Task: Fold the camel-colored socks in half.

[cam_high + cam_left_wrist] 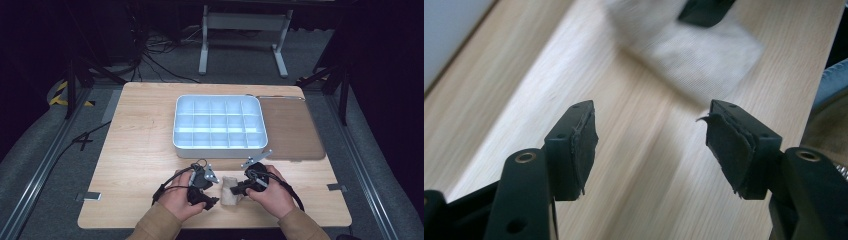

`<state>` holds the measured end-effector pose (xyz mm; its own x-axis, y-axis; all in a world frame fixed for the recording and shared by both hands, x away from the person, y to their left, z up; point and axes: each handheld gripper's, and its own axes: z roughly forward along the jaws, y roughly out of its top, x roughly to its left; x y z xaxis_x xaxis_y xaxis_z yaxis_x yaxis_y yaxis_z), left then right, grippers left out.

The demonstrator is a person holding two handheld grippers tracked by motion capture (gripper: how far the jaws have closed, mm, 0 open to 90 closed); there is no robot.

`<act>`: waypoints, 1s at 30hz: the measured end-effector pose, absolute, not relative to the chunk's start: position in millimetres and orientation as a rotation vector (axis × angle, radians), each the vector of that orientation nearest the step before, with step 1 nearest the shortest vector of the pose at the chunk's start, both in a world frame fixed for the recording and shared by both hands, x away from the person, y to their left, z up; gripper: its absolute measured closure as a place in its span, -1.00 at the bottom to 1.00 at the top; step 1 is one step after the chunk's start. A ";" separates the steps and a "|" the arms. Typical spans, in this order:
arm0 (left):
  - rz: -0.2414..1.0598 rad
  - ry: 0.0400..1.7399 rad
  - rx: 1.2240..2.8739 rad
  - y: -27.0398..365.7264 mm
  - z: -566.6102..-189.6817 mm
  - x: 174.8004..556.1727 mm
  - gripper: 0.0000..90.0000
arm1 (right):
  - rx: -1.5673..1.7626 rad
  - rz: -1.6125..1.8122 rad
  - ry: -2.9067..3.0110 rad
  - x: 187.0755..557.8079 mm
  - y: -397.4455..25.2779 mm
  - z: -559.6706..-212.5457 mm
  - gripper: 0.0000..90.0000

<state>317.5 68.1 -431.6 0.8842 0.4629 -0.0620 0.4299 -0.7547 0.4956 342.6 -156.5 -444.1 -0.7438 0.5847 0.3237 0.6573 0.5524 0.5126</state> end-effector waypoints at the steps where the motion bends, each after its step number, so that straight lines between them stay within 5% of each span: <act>1: 0.094 0.664 2.534 73.8 -430.1 318.3 -0.16 | -1.071 -0.957 -2.665 342.1 -156.3 -442.8 0.71; 30: 0.177 0.833 2.389 139.2 -398.3 324.5 -0.15 | -1.052 -1.052 -2.750 359.3 -158.9 -380.4 0.70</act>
